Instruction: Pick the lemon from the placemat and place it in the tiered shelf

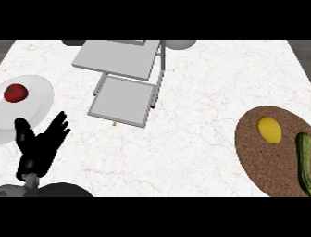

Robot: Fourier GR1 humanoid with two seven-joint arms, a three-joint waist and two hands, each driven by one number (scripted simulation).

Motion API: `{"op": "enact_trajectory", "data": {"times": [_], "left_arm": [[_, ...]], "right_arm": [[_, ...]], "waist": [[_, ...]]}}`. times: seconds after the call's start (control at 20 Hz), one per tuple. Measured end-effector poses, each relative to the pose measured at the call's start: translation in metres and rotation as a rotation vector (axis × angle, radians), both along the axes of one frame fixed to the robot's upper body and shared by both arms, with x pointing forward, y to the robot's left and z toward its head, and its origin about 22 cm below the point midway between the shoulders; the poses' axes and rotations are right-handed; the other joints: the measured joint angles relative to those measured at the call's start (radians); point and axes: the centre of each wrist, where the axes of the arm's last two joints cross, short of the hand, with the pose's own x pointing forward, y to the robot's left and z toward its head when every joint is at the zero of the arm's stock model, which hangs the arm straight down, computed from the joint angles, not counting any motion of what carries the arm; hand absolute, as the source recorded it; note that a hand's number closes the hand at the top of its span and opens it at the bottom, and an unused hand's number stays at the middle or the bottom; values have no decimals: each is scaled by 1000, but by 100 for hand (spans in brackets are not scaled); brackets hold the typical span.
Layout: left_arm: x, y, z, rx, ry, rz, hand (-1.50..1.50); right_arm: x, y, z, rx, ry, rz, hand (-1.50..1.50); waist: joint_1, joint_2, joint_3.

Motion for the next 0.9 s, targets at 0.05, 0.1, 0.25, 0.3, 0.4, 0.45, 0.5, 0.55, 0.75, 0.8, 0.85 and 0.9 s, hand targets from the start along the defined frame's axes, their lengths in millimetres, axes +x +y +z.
{"op": "enact_trajectory", "data": {"times": [0.05,0.1,0.25,0.3,0.4,0.45,0.5,0.55,0.75,0.8,0.85,0.9], "left_arm": [[1,-1,-2,0,0,1,0],[2,0,0,1,0,-1,0],[-2,-2,-4,4,1,-5,0],[0,-2,-2,4,-1,-2,0],[2,1,-8,3,-7,-5,0],[3,1,-7,1,-7,-4,0],[5,0,-7,1,-7,-3,0],[2,0,-7,-3,-8,-4,0],[3,-3,-8,-6,-8,-12,0],[2,-2,-9,-9,-13,-10,0],[2,-2,-10,-11,-11,-6,0],[0,1,-9,-10,-9,-2,0]], "right_arm": [[6,7,8,-15,25,-5,-150],[11,13,14,-33,43,-17,-150],[24,39,25,-79,83,-59,-150],[28,48,27,-87,94,-75,-150],[39,62,31,-118,115,-107,-150],[41,69,30,-135,128,-123,-150],[47,78,33,-153,141,-136,-150],[50,84,35,-169,159,-148,-150],[68,106,29,-203,234,-166,-150],[72,110,28,-212,255,-164,-150],[74,111,26,-224,270,-161,-150],[74,114,21,-237,285,-156,-150]], "waist": [[1,1,0],[2,1,0],[6,2,0],[7,2,0],[9,4,0],[9,4,0],[11,4,1],[12,4,1],[15,4,1],[14,4,1],[13,4,1],[13,4,1]]}}
